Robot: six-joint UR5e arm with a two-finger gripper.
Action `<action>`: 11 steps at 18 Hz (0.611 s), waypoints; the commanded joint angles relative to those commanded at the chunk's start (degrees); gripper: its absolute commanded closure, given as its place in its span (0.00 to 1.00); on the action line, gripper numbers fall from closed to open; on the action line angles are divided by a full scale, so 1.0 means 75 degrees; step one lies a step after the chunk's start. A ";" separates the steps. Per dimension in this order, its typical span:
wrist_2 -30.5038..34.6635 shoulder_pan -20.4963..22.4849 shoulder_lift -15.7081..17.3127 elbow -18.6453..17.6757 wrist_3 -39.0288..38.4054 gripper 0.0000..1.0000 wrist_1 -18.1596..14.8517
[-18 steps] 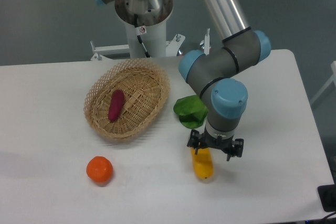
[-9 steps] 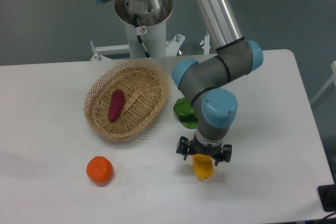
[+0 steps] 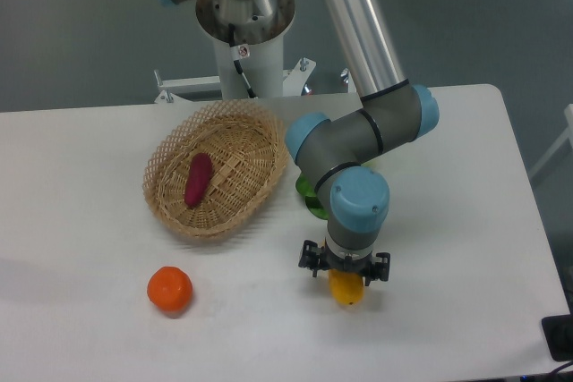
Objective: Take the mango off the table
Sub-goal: 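Close the gripper around the yellow mango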
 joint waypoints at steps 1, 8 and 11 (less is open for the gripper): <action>0.0000 0.0000 0.0000 0.0000 -0.0011 0.09 -0.0011; 0.0000 0.0000 0.0012 0.0024 -0.0070 0.46 -0.0035; -0.0035 0.0000 0.0093 0.0047 -0.0094 0.48 -0.0035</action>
